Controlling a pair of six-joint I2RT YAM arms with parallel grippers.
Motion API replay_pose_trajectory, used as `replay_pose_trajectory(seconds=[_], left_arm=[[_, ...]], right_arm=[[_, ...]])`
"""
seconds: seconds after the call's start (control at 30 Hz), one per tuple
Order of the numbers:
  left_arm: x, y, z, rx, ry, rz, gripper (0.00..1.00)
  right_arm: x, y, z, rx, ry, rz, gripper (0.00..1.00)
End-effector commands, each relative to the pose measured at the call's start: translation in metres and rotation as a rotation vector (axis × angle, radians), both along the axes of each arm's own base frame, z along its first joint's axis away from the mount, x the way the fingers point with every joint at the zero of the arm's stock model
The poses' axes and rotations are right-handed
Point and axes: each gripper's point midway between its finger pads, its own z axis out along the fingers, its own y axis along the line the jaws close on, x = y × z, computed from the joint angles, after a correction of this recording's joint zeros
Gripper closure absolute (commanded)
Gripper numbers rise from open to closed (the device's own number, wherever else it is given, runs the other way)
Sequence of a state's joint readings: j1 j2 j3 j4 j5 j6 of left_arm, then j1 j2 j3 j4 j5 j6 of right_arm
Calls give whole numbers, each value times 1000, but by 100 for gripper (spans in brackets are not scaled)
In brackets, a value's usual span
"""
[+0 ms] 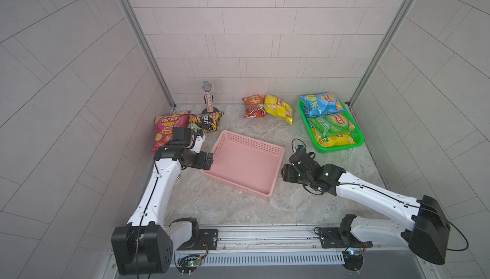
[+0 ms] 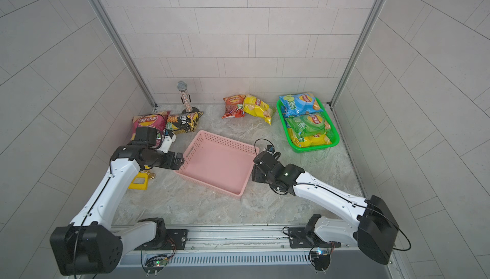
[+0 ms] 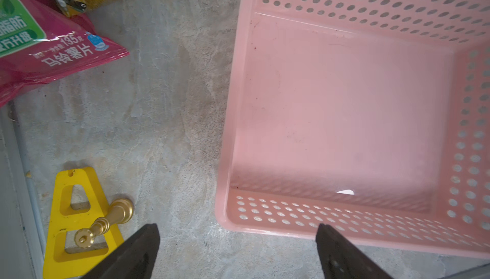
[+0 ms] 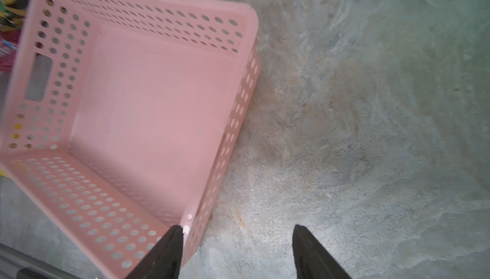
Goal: Put the potato chips into the basket
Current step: Adjust the basket at the center of the board.
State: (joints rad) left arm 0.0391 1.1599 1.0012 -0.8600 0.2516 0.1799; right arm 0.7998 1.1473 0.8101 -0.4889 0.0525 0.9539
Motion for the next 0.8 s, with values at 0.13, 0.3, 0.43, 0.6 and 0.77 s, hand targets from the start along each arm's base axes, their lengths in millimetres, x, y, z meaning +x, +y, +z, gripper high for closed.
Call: replay_pose_trajectory(seconds=[0.13, 0.3, 0.43, 0.6, 0.77], left_arm=[[6, 12, -3, 48, -15, 49, 0], [6, 12, -5, 50, -24, 49, 0], [6, 13, -6, 54, -19, 50, 0], [5, 13, -6, 56, -20, 48, 0], [4, 10, -5, 42, -20, 36, 0]], right_arm=[[8, 32, -13, 83, 71, 11, 29], [22, 44, -35, 58, 85, 0, 32], [27, 46, -50, 4, 100, 12, 39], [26, 32, -67, -52, 130, -6, 55], [20, 12, -67, -86, 127, -28, 61]])
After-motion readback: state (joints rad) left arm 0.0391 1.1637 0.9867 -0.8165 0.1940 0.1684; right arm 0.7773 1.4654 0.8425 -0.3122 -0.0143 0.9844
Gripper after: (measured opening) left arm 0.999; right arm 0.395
